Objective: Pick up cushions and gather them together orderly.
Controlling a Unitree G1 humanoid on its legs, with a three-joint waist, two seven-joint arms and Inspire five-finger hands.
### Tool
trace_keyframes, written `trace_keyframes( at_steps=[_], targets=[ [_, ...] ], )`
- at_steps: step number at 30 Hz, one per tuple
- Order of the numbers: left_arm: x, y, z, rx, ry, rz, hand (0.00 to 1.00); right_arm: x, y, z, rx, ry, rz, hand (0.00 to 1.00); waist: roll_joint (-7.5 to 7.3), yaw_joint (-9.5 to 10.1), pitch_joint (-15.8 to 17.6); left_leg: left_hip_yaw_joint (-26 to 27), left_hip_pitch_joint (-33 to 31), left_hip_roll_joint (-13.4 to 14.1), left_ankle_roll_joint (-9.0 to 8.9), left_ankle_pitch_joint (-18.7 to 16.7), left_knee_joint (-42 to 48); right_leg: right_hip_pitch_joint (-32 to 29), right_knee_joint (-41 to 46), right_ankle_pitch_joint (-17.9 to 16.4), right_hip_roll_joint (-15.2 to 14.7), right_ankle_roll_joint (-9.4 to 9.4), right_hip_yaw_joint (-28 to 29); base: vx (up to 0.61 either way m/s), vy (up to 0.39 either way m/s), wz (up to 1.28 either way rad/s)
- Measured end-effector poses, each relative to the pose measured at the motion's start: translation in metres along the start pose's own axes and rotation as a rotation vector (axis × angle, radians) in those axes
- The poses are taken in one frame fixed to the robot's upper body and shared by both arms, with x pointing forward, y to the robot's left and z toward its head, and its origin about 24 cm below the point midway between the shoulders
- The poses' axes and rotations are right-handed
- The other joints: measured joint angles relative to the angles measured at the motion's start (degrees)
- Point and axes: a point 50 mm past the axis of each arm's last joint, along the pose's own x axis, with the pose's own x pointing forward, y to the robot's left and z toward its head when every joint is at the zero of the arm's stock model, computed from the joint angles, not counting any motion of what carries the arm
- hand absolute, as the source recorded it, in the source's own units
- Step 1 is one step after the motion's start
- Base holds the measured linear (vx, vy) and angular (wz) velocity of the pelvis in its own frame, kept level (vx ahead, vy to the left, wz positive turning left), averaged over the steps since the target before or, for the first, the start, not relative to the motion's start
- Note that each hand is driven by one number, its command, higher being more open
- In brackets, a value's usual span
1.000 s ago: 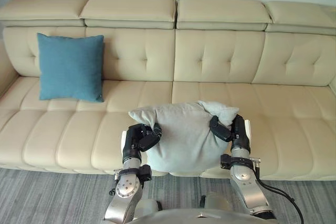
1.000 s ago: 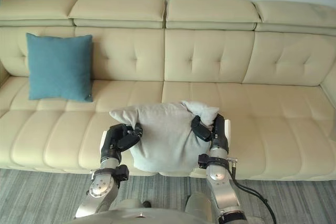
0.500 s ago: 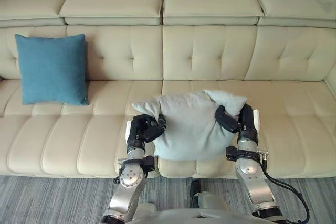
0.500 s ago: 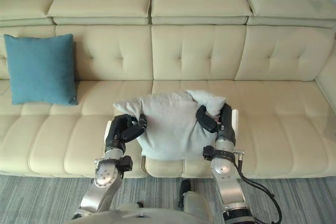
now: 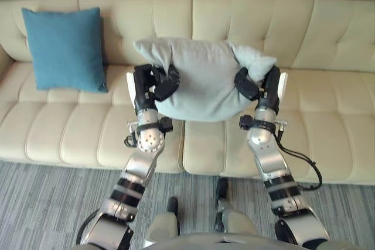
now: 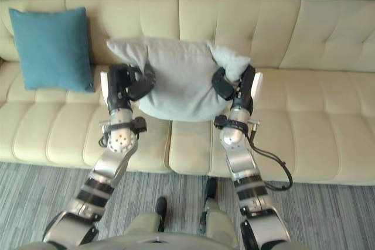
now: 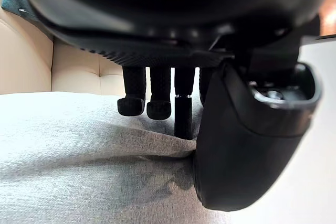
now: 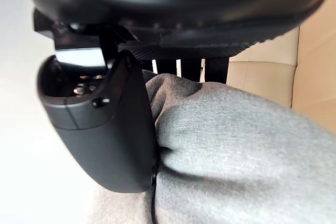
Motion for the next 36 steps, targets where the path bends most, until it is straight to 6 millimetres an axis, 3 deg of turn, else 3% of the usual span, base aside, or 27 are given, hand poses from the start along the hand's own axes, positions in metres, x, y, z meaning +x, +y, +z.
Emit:
trace_keyframes(
  at_steps=[1, 8, 9, 10, 12, 17, 24, 30, 36],
  targets=[
    [0.017, 0.000, 0.014, 0.017, -0.064, 0.023, 0.00, 0.013, 0.006, 0.014, 0.014, -0.042, -0.021, 0.00, -0.69, 0.14, 1.84, 0.06, -2.75, 0.03, -0.54, 0.38, 0.79, -2.49, 0.01, 0.70, -0.14, -0.35, 0.13, -0.08, 0.007, -0.01],
    [0.058, -0.006, 0.044, 0.057, -0.161, 0.069, 0.00, 0.045, 0.015, 0.043, 0.050, -0.088, -0.073, 0.00, -0.87, 0.02, 7.79, 0.11, -6.87, 0.27, -1.12, 0.85, 2.19, -6.09, 0.05, 2.25, 0.12, -0.66, 0.23, -0.01, 0.011, -0.01],
    [0.065, -0.007, 0.048, 0.066, -0.170, 0.071, 0.00, 0.052, 0.016, 0.047, 0.054, -0.086, -0.078, 1.00, -0.83, -0.01, 8.04, 0.11, -8.22, 0.16, -1.12, 0.85, 2.48, -7.32, 0.05, 2.49, 0.04, -0.60, 0.25, 0.04, 0.059, 0.03],
    [0.067, -0.007, 0.050, 0.070, -0.174, 0.073, 1.00, 0.054, 0.016, 0.049, 0.058, -0.087, -0.077, 1.00, -0.82, -0.04, 8.27, 0.13, -8.65, 0.10, -1.12, 0.85, 2.60, -7.72, 0.05, 2.57, 0.01, -0.61, 0.28, 0.04, 0.055, 0.02],
    [0.079, -0.005, 0.061, 0.079, -0.201, 0.091, 1.00, 0.066, 0.017, 0.066, 0.079, -0.118, -0.083, 1.00, -0.77, -0.14, 11.00, -0.01, -9.06, -0.04, -1.12, 0.85, 2.95, -7.89, 0.06, 2.71, -0.12, -0.53, 0.26, 0.04, 0.058, 0.03],
    [0.100, 0.001, 0.073, 0.104, -0.226, 0.119, 1.00, 0.087, 0.017, 0.097, 0.089, -0.191, -0.102, 1.00, -0.70, -0.36, 13.52, -0.80, -11.18, -0.68, -1.11, 0.85, 3.94, -9.17, 0.06, 3.01, -0.46, -0.15, -0.13, 0.03, 0.073, 0.10],
    [0.122, 0.011, 0.084, 0.158, -0.226, 0.121, 1.00, 0.109, 0.007, 0.122, 0.163, -0.204, -0.138, 1.00, -0.73, -0.81, 14.53, -1.82, -13.58, -1.45, -0.94, 0.94, 4.80, -10.77, 0.05, 3.29, -1.20, 0.24, -0.84, 0.03, 0.078, 0.09],
    [0.142, 0.030, 0.097, 0.078, -0.178, 0.184, 1.00, 0.133, -0.011, 0.135, 0.318, -0.110, -0.179, 1.00, -0.68, -0.99, 15.25, -2.39, -13.85, -1.69, -0.84, 1.01, 4.86, -10.79, 0.05, 3.41, -1.40, 0.43, -1.13, 0.05, 0.071, 0.04],
    [0.158, 0.053, 0.119, -0.150, -0.129, 0.236, 1.00, 0.152, -0.029, 0.148, 0.508, -0.010, -0.185, 1.00, -0.52, -0.88, 16.17, -3.02, -14.04, -1.87, -0.81, 1.04, 5.26, -10.53, 0.05, 3.48, -1.51, 0.51, -1.62, 0.04, 0.055, 0.05]
  ],
)
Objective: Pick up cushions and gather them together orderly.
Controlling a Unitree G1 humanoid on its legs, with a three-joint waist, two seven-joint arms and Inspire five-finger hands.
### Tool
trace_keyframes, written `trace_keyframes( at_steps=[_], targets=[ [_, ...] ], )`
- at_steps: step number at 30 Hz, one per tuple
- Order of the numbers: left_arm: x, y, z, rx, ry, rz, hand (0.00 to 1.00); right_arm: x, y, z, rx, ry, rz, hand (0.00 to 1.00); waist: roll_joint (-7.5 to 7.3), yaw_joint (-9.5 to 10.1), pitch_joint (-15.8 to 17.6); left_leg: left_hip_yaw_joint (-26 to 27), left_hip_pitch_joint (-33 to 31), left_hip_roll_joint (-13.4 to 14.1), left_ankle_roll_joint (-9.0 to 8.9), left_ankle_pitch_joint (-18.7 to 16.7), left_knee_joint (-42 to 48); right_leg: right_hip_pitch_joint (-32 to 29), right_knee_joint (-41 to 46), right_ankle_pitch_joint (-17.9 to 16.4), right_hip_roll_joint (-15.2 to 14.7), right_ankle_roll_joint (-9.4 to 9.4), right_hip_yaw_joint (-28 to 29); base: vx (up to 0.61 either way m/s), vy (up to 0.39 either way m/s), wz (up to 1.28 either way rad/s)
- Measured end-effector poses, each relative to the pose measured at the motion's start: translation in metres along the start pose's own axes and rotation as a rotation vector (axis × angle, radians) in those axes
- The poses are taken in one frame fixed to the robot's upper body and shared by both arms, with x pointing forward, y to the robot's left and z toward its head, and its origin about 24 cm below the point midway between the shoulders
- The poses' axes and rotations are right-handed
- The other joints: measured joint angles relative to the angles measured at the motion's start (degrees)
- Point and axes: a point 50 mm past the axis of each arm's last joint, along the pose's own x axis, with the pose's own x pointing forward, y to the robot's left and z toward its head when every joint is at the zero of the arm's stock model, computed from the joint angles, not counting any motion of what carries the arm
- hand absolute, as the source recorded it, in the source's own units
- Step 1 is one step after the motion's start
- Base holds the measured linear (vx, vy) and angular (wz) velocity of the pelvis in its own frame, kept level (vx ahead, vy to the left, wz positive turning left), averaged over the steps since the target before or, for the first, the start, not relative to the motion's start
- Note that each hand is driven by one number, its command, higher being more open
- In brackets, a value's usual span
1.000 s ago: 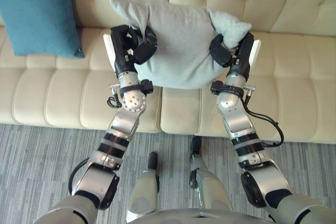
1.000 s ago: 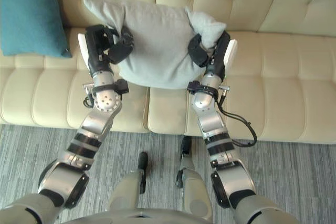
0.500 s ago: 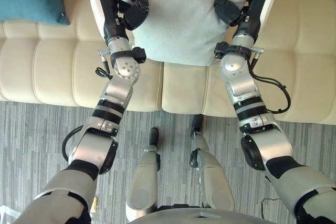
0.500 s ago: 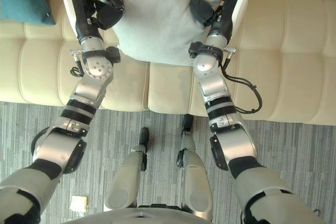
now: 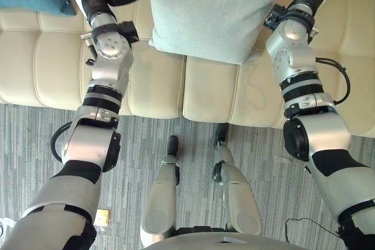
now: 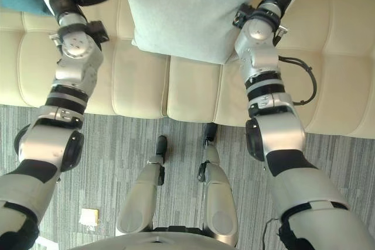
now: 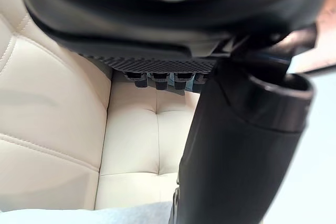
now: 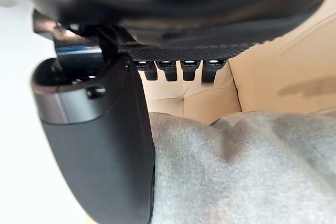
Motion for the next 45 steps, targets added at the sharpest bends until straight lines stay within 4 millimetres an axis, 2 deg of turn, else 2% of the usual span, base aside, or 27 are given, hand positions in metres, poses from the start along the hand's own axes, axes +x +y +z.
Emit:
trace_keyframes(
  at_steps=[2, 6, 11, 12, 17, 18, 20, 21, 22, 23, 24, 27, 28, 30, 32, 33, 34, 38, 42, 45],
  targets=[
    [0.006, 0.003, 0.007, -0.089, 0.020, 0.018, 1.00, 0.003, 0.000, 0.004, 0.054, 0.025, -0.004, 1.00, 0.03, -0.01, 0.21, -0.12, -0.04, -0.10, 0.00, 0.00, 0.10, 0.09, 0.00, 0.03, -0.10, 0.03, -0.11, 0.04, 0.068, 0.03],
    [0.010, 0.006, 0.013, -0.245, 0.052, 0.027, 1.00, 0.006, -0.006, -0.001, 0.155, 0.099, -0.035, 1.00, 0.04, 0.00, 0.22, -0.39, 0.55, -0.29, 0.01, 0.00, 0.20, 0.86, -0.01, 0.04, -0.26, 0.04, -0.27, 0.04, 0.069, 0.03],
    [0.014, 0.021, 0.015, -0.284, 0.042, 0.036, 1.00, 0.015, -0.027, 0.003, 0.246, 0.116, -0.107, 1.00, 0.04, -0.02, 0.22, -0.40, 0.85, -0.64, 0.22, 0.13, 0.21, 1.23, -0.02, 0.05, -0.58, 0.04, -0.23, 0.03, 0.065, 0.01],
    [0.012, 0.025, 0.013, -0.288, 0.038, 0.037, 1.00, 0.016, -0.032, 0.003, 0.247, 0.109, -0.116, 1.00, 0.04, -0.06, 0.23, -0.40, 1.07, -0.64, 0.25, 0.12, 0.17, 1.44, -0.03, 0.05, -0.58, 0.04, -0.23, 0.03, 0.063, -0.02],
    [-0.024, 0.057, -0.033, -0.167, 0.062, -0.002, 1.00, 0.005, -0.087, -0.008, 0.260, -0.016, -0.148, 1.00, -0.03, -0.12, 0.12, -0.21, 3.42, -0.63, 0.56, 0.02, -1.03, 3.13, -0.07, 0.01, -0.59, 0.08, 0.15, 0.05, 0.069, -0.03],
    [-0.042, 0.066, -0.055, -0.133, 0.104, -0.013, 1.00, -0.004, -0.108, -0.019, 0.234, -0.039, -0.156, 1.00, -0.06, -0.12, 0.05, -0.17, 3.90, -0.65, 0.69, -0.02, -1.30, 3.47, -0.07, -0.20, -0.63, 0.36, 0.32, 0.07, 0.074, -0.01],
    [-0.076, 0.077, -0.093, -0.123, 0.221, -0.006, 1.00, -0.024, -0.134, -0.047, 0.176, -0.015, -0.167, 1.00, -0.10, -0.11, -0.08, -0.06, 5.15, -0.61, 0.81, -0.09, -1.91, 4.47, -0.07, -0.54, -0.62, 0.75, 0.59, 0.06, 0.058, -0.04],
    [-0.108, 0.084, -0.125, -0.125, 0.338, 0.009, 1.00, -0.045, -0.150, -0.074, 0.140, 0.044, -0.170, 1.00, -0.13, -0.22, -0.22, 0.11, 6.10, -0.58, 1.04, -0.25, -2.13, 5.24, -0.07, -0.87, -0.61, 1.12, 0.88, 0.06, 0.057, -0.09],
    [-0.135, 0.088, -0.146, -0.131, 0.430, 0.023, 1.00, -0.065, -0.161, -0.095, 0.120, 0.102, -0.177, 1.00, -0.28, -0.23, -0.34, 0.35, 6.77, -0.57, 1.11, -0.31, -2.46, 5.64, -0.07, -1.14, -0.61, 1.30, 1.20, 0.05, 0.056, -0.10],
    [-0.152, 0.090, -0.158, -0.131, 0.490, 0.026, 1.00, -0.078, -0.168, -0.108, 0.104, 0.141, -0.176, 1.00, -0.43, -0.22, -0.49, 0.56, 7.14, -0.56, 1.25, -0.43, -2.57, 5.86, -0.08, -1.45, -0.61, 1.44, 1.42, 0.04, 0.052, -0.15],
    [-0.189, 0.097, -0.180, -0.124, 0.614, 0.034, 1.00, -0.111, -0.181, -0.138, 0.077, 0.246, -0.183, 1.00, -0.82, -0.20, -1.14, 1.21, 7.67, -0.43, 1.36, -0.62, -2.77, 6.10, -0.08, -1.82, -0.51, 1.44, 1.84, 0.03, 0.046, -0.16],
    [-0.246, 0.107, -0.203, -0.075, 0.785, 0.006, 1.00, -0.169, -0.207, -0.180, 0.027, 0.438, -0.225, 1.00, -0.87, -0.01, -2.45, 1.83, 8.31, 0.12, 1.43, -1.56, -2.15, 6.80, -0.08, -2.57, -0.08, 1.82, 2.27, 0.03, 0.041, -0.14],
    [-0.272, 0.114, -0.211, -0.053, 0.861, 0.000, 1.00, -0.202, -0.222, -0.195, -0.018, 0.534, -0.252, 1.00, -0.75, 0.21, -3.27, 2.07, 9.32, 0.70, 1.34, -2.32, -1.60, 8.03, -0.08, -3.01, 0.42, 1.63, 2.29, 0.06, 0.042, -0.16],
    [-0.304, 0.126, -0.221, -0.011, 0.959, 0.011, 1.00, -0.244, -0.242, -0.209, -0.086, 0.652, -0.278, 1.00, -0.63, 0.67, -6.80, 2.69, 9.93, 1.59, 1.05, -3.36, -1.26, 8.62, -0.08, -3.67, 1.24, 1.54, 2.40, 0.09, 0.036, -0.21],
    [-0.341, 0.147, -0.232, 0.078, 1.091, 0.017, 1.00, -0.292, -0.263, -0.222, -0.199, 0.805, -0.270, 1.00, -0.39, 0.67, -11.71, 3.27, 13.04, 3.02, 0.56, -4.49, -1.78, 11.46, -0.10, -4.95, 2.25, 1.33, 2.66, 0.11, 0.033, -0.22],
    [-0.347, 0.151, -0.233, 0.091, 1.114, 0.020, 1.00, -0.300, -0.267, -0.224, -0.219, 0.833, -0.267, 1.00, -0.28, 0.67, -12.62, 3.33, 13.66, 3.26, 0.51, -4.69, -1.84, 12.04, -0.10, -5.33, 2.50, 1.20, 2.65, 0.12, 0.028, -0.15],
    [-0.361, 0.158, -0.237, 0.122, 1.167, 0.025, 1.00, -0.317, -0.276, -0.229, -0.270, 0.900, -0.265, 1.00, -0.17, 0.67, -15.06, 3.54, 15.09, 3.87, 0.39, -5.10, -2.26, 13.17, -0.12, -5.96, 3.06, 1.09, 2.64, 0.12, 0.021, -0.09],
    [-0.389, 0.172, -0.243, 0.202, 1.285, 0.011, 1.00, -0.352, -0.289, -0.243, -0.398, 1.082, -0.210, 1.00, 0.40, 0.94, -18.89, 4.97, 18.84, 4.96, 0.19, -5.48, -4.18, 15.40, -0.13, -6.79, 4.07, 0.90, 3.43, 0.08, 0.013, -0.17],
    [-0.408, 0.178, -0.244, 0.266, 1.360, -0.021, 1.00, -0.369, -0.298, -0.248, -0.445, 1.182, -0.190, 1.00, 1.25, 1.11, -20.49, 6.68, 22.27, 5.80, -0.20, -5.88, -5.24, 17.52, -0.09, -7.50, 4.78, 0.93, 4.48, 0.08, 0.026, -0.20],
    [-0.413, 0.184, -0.244, 0.298, 1.381, -0.021, 1.00, -0.375, -0.304, -0.248, -0.469, 1.207, -0.197, 1.00, 1.11, 1.14, -21.14, 7.31, 24.32, 5.85, -0.19, -5.99, -5.93, 19.01, -0.08, -7.64, 4.96, 1.23, 4.90, 0.08, 0.051, -0.12]
  ],
)
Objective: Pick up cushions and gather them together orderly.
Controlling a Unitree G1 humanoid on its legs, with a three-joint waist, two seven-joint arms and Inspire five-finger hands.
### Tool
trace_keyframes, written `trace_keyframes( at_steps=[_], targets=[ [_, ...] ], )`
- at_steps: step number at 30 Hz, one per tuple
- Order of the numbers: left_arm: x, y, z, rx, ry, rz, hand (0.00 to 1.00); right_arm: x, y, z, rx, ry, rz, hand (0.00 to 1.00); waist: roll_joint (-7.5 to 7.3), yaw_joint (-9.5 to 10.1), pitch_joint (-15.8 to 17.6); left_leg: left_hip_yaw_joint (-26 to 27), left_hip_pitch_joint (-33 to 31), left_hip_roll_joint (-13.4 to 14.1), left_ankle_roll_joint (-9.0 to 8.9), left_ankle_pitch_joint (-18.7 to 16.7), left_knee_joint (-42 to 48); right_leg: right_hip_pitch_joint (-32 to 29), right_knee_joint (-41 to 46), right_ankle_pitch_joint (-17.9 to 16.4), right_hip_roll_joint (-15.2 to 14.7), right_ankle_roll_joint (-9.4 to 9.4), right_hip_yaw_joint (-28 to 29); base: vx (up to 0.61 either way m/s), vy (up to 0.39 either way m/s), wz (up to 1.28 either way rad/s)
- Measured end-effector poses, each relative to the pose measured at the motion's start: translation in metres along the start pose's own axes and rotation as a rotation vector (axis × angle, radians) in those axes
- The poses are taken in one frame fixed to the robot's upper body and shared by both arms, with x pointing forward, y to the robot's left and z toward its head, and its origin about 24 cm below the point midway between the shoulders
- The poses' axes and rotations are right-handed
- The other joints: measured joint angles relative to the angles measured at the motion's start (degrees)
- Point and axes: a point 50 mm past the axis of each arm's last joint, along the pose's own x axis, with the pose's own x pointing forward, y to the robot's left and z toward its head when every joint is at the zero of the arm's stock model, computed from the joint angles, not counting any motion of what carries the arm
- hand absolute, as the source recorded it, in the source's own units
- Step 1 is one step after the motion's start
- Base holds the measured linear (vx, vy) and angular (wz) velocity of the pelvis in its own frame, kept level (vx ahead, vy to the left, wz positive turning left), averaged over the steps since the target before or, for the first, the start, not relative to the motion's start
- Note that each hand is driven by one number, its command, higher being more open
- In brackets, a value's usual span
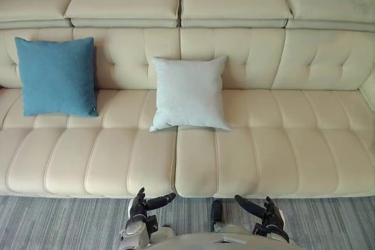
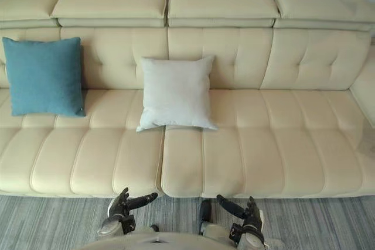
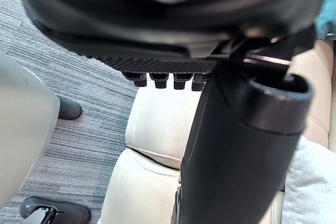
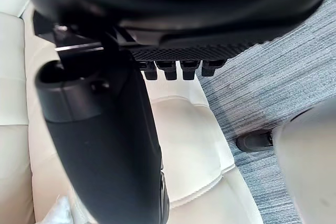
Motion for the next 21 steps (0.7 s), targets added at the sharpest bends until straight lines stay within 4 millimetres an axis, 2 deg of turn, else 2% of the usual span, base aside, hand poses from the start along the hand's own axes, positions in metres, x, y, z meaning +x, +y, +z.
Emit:
trace_keyframes(
  at_steps=[3, 7, 8, 9, 10, 11, 12, 13, 14, 15, 16, 17, 18, 19, 20, 21],
  targets=[
    [0.000, 0.002, -0.004, 0.035, 0.014, 0.007, 1.00, -0.001, -0.004, -0.010, -0.004, 0.049, -0.016, 1.00, -0.61, 0.01, -1.39, 0.94, 1.48, 0.12, 0.17, -0.43, 0.04, 0.94, 0.13, 0.08, -0.09, -0.02, 0.89, 0.05, 0.064, -0.13],
    [0.001, 0.003, -0.002, 0.052, 0.011, 0.009, 1.00, 0.002, -0.001, -0.009, -0.014, 0.057, -0.008, 1.00, -1.05, 0.09, -0.81, 3.11, 1.86, 0.32, 0.31, -1.47, 2.52, -0.97, 5.43, -1.23, -0.12, 0.59, 2.29, -0.04, 0.062, -0.27],
    [0.003, 0.003, 0.004, 0.053, -0.007, 0.011, 1.00, 0.004, 0.005, -0.004, -0.014, 0.049, 0.006, 1.00, -1.33, 0.48, -0.66, 5.71, 0.16, 1.14, 1.07, -1.07, 3.73, -2.55, 6.51, -0.68, -0.12, 2.18, 2.62, -0.15, 0.025, -0.30],
    [0.003, 0.001, 0.006, 0.050, -0.011, 0.008, 1.00, 0.005, 0.009, 0.000, -0.013, 0.039, 0.014, 1.00, -1.13, 0.72, -0.04, 6.30, -0.01, 1.58, 1.11, -1.04, 3.83, -4.32, 12.22, -4.27, -0.31, 1.53, 1.14, -0.17, 0.007, -0.28],
    [0.005, 0.001, 0.011, 0.054, -0.021, 0.015, 1.00, 0.006, 0.012, 0.002, -0.013, 0.036, 0.023, 1.00, -1.77, 0.68, 0.03, 6.28, -0.94, 2.01, 1.15, -0.94, 4.94, -8.42, 30.02, -14.06, -2.47, -0.17, -2.26, -0.05, -0.052, -0.02],
    [0.005, 0.003, 0.012, 0.057, -0.025, 0.023, 1.00, 0.006, 0.013, 0.000, -0.012, 0.044, 0.024, 1.00, -2.58, 0.68, 0.05, 5.75, -1.55, 1.95, 1.15, -0.94, 6.34, -8.42, 38.65, -18.16, -4.75, 1.72, -3.28, -0.03, -0.033, 0.12],
    [0.006, 0.005, 0.012, 0.060, -0.026, 0.027, 1.00, 0.005, 0.014, -0.001, -0.012, 0.050, 0.026, 1.00, -3.12, 0.67, -0.08, 5.57, -2.07, 1.91, 1.16, -0.95, 7.21, -8.14, 41.58, -19.51, -5.71, 2.79, -3.35, 0.00, -0.133, 0.37],
    [0.007, 0.008, 0.015, 0.065, -0.036, 0.034, 1.00, 0.004, 0.018, -0.004, -0.007, 0.060, 0.034, 1.00, -4.51, 0.68, -0.39, 5.46, -4.06, 1.77, 1.11, -0.98, 9.69, -8.25, 45.36, -20.91, -7.55, 4.96, -3.06, -0.01, -0.142, 0.35],
    [0.008, 0.009, 0.020, 0.065, -0.049, 0.036, 1.00, 0.004, 0.021, -0.003, -0.002, 0.058, 0.040, 1.00, -5.51, 0.50, -0.19, 5.43, -5.22, 1.47, 1.00, -1.06, 11.43, -9.14, 45.36, -20.66, -7.39, 5.49, -3.60, -0.11, -0.187, 0.20],
    [0.007, 0.007, 0.020, 0.057, -0.051, 0.033, 1.00, 0.005, 0.026, 0.002, 0.001, 0.045, 0.050, 1.00, -5.11, 1.68, -0.17, 5.82, -7.41, 1.91, 1.53, -0.56, 12.04, -8.99, 42.27, -20.29, -6.40, 6.17, -4.32, -0.17, -0.068, -0.27],
    [0.006, -0.004, 0.021, 0.042, -0.058, 0.004, 1.00, 0.009, 0.026, 0.011, -0.011, 0.021, 0.040, 1.00, -4.32, 4.32, 0.03, 7.31, -6.90, 2.12, 0.53, 2.67, 6.53, -5.82, 38.67, -23.78, -4.84, 5.57, -3.22, -0.18, -0.060, -0.29],
    [0.007, -0.006, 0.028, 0.043, -0.081, -0.001, 1.00, 0.009, 0.029, 0.014, -0.015, 0.014, 0.043, 1.00, -5.14, 4.32, 0.63, 7.16, -7.38, 1.16, 0.49, 3.20, 6.95, -4.88, 39.46, -25.72, -5.97, 4.32, -3.07, -0.11, -0.050, -0.16],
    [0.008, -0.007, 0.032, 0.045, -0.093, -0.005, 1.00, 0.010, 0.030, 0.016, -0.015, 0.009, 0.044, 1.00, -5.70, 4.15, 0.83, 6.98, -8.13, 0.71, 0.45, 3.22, 7.77, -3.25, 36.89, -27.05, -5.85, 3.55, -2.63, -0.12, -0.133, 0.12],
    [0.009, -0.010, 0.037, 0.050, -0.104, -0.009, 1.00, 0.013, 0.033, 0.025, -0.027, -0.017, 0.056, 1.00, -4.75, 4.48, 1.50, 6.86, -9.92, 1.14, 0.35, 3.18, 9.68, -1.57, 31.99, -27.66, -4.50, 1.66, -2.94, -0.27, -0.147, 0.01],
    [0.008, -0.017, 0.035, 0.061, -0.100, -0.031, 1.00, 0.015, 0.036, 0.035, -0.044, -0.048, 0.068, 1.00, -2.20, 4.53, 2.18, 6.17, -10.72, 3.13, -0.17, 3.52, 10.36, 0.32, 27.52, -25.41, -1.86, -0.44, -3.31, -0.29, -0.128, -0.04],
    [0.007, -0.018, 0.034, 0.062, -0.097, -0.034, 1.00, 0.015, 0.036, 0.036, -0.044, -0.051, 0.068, 1.00, -1.75, 4.54, 2.26, 5.97, -10.81, 3.47, -0.41, 3.75, 10.19, 0.83, 26.47, -24.93, -1.40, -0.79, -3.43, -0.29, -0.085, 0.13]
  ],
)
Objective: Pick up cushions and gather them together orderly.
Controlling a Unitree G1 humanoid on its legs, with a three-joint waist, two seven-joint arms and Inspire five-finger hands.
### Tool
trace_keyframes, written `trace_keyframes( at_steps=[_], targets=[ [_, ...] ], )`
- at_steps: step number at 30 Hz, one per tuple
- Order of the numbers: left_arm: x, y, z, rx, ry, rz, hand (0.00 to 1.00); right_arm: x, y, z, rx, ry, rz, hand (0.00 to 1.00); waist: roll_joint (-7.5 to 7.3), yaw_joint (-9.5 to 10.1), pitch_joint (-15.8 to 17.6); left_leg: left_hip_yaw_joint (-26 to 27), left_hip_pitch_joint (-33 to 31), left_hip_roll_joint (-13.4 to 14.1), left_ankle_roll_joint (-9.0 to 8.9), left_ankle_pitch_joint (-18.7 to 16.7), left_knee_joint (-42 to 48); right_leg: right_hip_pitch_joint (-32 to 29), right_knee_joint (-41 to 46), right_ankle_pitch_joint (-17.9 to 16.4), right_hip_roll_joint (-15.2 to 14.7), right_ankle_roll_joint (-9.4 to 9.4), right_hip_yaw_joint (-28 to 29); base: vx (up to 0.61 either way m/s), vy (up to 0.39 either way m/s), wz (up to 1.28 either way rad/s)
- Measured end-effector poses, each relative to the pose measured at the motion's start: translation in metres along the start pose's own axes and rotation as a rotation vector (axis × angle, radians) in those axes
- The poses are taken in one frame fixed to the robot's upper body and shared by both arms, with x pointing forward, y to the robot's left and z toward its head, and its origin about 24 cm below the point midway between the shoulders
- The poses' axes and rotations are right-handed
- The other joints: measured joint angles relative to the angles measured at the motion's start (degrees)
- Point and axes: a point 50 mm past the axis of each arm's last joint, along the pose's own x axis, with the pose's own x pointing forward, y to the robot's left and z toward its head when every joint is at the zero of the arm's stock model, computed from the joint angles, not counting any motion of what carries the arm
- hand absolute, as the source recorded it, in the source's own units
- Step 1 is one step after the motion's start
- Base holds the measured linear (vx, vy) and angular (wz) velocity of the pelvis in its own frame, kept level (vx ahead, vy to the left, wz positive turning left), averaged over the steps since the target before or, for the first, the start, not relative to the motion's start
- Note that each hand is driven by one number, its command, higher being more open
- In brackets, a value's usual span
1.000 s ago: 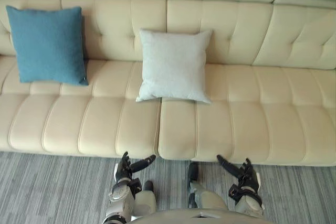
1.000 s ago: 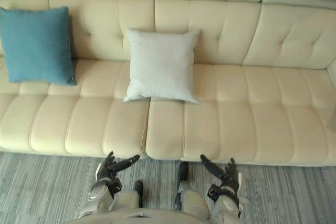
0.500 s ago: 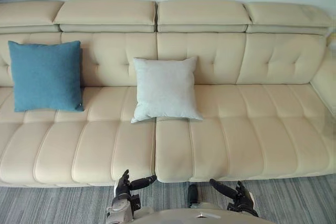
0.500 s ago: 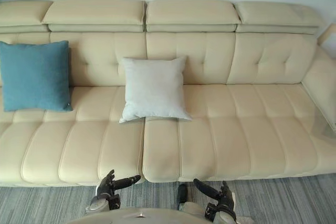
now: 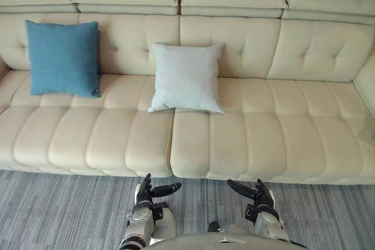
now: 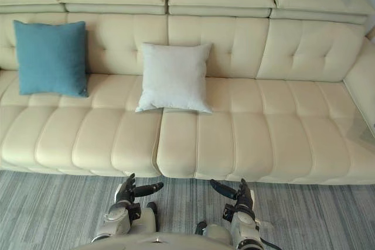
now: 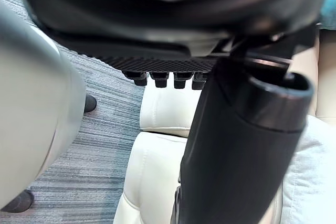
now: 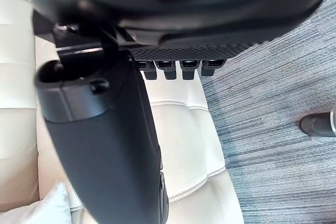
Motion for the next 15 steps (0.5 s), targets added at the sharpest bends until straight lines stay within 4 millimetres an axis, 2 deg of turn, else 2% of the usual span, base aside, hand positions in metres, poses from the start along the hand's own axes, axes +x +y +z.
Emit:
trace_keyframes(
  at_steps=[1, 2, 6, 8, 9, 10, 12, 13, 15],
  targets=[
    [-0.001, -0.007, -0.001, 0.007, 0.003, -0.025, 1.00, -0.001, -0.001, 0.000, 0.002, -0.005, -0.007, 1.00, 1.01, -0.06, 0.39, -1.25, -0.07, 0.61, -0.54, 1.68, -0.92, 1.24, -2.35, 1.45, 0.87, -0.50, -1.47, -0.21, -0.061, 0.36],
    [-0.001, -0.010, -0.001, 0.021, -0.001, -0.039, 1.00, -0.001, -0.002, -0.002, 0.000, 0.001, -0.015, 1.00, 1.19, -0.25, 0.48, -2.33, -0.28, 0.56, -1.06, 2.79, -1.53, 1.24, -2.48, 1.73, 0.91, -0.71, -2.64, -0.20, -0.052, 0.47],
    [-0.002, -0.011, 0.001, 0.055, -0.011, -0.044, 1.00, -0.002, -0.001, -0.005, -0.017, 0.012, -0.014, 1.00, 1.00, -1.15, 0.89, -3.81, -0.97, 0.45, -0.77, 6.39, -4.26, 0.38, -2.76, 3.62, 0.58, -1.54, -4.88, -0.16, -0.001, 0.26],
    [-0.002, -0.011, 0.001, 0.070, -0.014, -0.048, 1.00, -0.002, 0.000, -0.005, -0.026, 0.011, -0.011, 1.00, 0.87, -1.28, 0.91, -3.87, -1.52, 0.13, -0.32, 6.40, -3.87, -0.31, -2.69, 4.00, -0.27, -1.74, -5.70, -0.14, 0.059, 0.17],
    [-0.002, -0.013, 0.002, 0.073, -0.017, -0.054, 1.00, -0.003, 0.000, -0.006, -0.025, 0.013, -0.011, 1.00, 0.68, -1.90, 1.07, -3.95, -2.72, -0.20, 0.46, 5.68, -0.79, -0.67, -2.40, 4.22, -1.27, -1.80, -6.52, -0.10, 0.090, 0.34],
    [-0.002, -0.016, 0.003, 0.085, -0.021, -0.067, 1.00, -0.003, -0.003, -0.008, -0.028, 0.020, -0.017, 1.00, 0.41, -2.36, 1.23, -3.96, -3.07, -0.65, 1.23, 3.07, 3.80, -1.01, -1.98, 4.49, -2.44, -1.34, -6.85, -0.09, 0.132, 0.35],
    [-0.003, -0.018, -0.001, 0.093, -0.013, -0.073, 1.00, -0.003, -0.005, -0.010, -0.031, 0.027, -0.020, 1.00, 0.77, -2.76, 1.01, -4.99, -1.04, -0.52, 0.63, -2.26, 7.72, -2.04, -1.67, 4.97, -3.23, -0.44, -5.91, -0.11, 0.278, -0.03],
    [-0.004, -0.019, -0.001, 0.094, -0.010, -0.076, 1.00, -0.002, -0.003, -0.008, -0.030, 0.023, -0.016, 1.00, 1.26, -2.63, 1.29, -5.98, 0.04, -1.01, 0.46, -5.59, 5.94, -3.34, -0.53, 5.22, -3.25, 0.61, -4.16, -0.10, 0.261, -0.33],
    [-0.002, -0.016, -0.001, 0.102, -0.004, -0.066, 1.00, -0.004, 0.004, -0.012, -0.021, 0.040, 0.003, 1.00, 0.86, -2.66, 1.35, -4.93, 0.12, -1.39, 1.08, -5.95, 6.40, -3.14, -1.32, 6.33, -3.55, 1.92, -2.87, -0.08, 0.217, -0.35]
  ],
)
